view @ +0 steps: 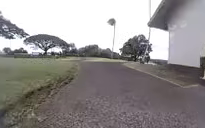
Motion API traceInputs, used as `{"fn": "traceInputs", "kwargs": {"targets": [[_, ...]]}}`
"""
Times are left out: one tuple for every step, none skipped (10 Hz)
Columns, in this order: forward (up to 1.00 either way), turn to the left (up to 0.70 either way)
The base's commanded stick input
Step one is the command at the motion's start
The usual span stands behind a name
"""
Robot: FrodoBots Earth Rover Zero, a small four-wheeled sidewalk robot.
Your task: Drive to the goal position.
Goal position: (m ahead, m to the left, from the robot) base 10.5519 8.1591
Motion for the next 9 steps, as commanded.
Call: {"fn": "traceInputs", "kwargs": {"targets": [[0.7, 0.0], [0.7, 0.0], [0.7, 0.0], [0.7, 0.0], [0.7, 0.0], [0.7, 0.0], [0.7, 0.0], [0.7, 0.0], [0.7, 0.0]]}}
